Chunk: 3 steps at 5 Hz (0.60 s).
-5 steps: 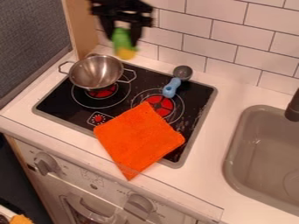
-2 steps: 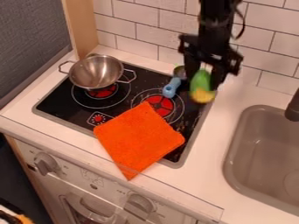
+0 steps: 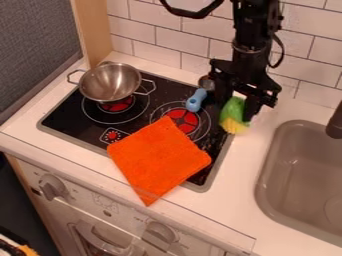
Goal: Take the corn out of the pan and put it in the right side of the spoon
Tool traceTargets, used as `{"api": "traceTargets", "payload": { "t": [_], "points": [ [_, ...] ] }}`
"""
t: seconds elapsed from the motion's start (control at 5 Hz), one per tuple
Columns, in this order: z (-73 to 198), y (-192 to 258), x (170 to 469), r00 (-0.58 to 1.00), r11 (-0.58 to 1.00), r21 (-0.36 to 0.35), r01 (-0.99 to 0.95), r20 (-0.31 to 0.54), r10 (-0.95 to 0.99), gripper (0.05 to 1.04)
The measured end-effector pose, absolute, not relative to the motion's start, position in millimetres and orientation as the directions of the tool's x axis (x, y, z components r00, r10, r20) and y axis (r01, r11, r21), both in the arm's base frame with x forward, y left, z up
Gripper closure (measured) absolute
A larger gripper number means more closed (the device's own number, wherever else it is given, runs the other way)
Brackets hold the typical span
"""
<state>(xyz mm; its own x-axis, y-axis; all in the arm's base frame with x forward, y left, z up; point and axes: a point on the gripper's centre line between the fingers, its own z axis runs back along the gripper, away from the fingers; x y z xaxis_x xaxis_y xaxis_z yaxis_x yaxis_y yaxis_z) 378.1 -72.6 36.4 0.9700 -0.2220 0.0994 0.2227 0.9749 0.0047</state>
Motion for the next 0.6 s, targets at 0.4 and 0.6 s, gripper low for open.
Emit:
{"api": "traceTargets", "payload": {
  "t": [0.4,0.6],
  "points": [
    [33.4,-72.4,371.3,0.971,0.975,0.022,0.219,0.093,-0.220,0.433],
    [33.9,-68.5,366.6,0.971,0.975,0.033,0.220,0.088,-0.222,0.433]
  ]
}}
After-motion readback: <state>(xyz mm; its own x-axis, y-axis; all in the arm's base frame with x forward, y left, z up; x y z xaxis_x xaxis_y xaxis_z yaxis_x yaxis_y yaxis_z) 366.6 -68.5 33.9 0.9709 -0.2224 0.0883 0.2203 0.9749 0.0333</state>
